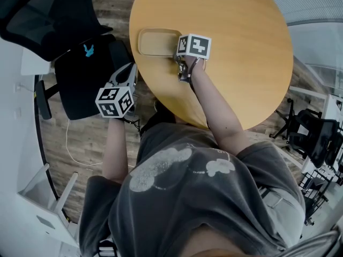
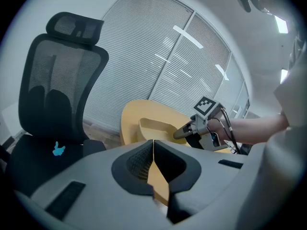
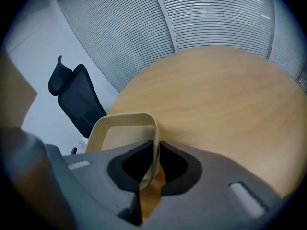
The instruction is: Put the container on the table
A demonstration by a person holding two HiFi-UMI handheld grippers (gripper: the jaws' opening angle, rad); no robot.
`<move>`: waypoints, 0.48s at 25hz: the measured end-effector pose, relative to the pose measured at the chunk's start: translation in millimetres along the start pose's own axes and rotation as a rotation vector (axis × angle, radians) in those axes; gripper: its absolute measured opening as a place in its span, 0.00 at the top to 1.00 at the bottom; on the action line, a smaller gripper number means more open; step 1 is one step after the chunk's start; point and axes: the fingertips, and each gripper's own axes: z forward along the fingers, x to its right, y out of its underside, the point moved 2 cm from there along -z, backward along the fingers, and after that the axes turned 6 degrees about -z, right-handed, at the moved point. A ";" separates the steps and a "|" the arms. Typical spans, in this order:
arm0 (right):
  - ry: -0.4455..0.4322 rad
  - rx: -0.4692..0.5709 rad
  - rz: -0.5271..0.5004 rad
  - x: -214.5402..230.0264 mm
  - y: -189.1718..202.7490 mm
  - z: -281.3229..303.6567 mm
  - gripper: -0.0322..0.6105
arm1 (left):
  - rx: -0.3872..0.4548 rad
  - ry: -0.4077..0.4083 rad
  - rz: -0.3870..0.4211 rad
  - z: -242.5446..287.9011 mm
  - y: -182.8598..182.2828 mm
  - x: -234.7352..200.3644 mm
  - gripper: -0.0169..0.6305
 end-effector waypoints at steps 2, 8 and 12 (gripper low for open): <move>-0.022 0.002 0.001 -1.4 -1.5 -1.4 0.86 | -0.001 -0.002 -0.001 0.2 0.3 1.8 0.98; -0.037 0.031 -0.027 0.0 -3.9 -8.6 0.84 | 0.002 -0.005 -0.001 -1.7 2.9 7.7 0.98; -0.057 0.040 -0.029 -1.3 -4.4 -12.9 0.84 | 0.009 -0.012 -0.006 -5.4 2.5 7.6 0.98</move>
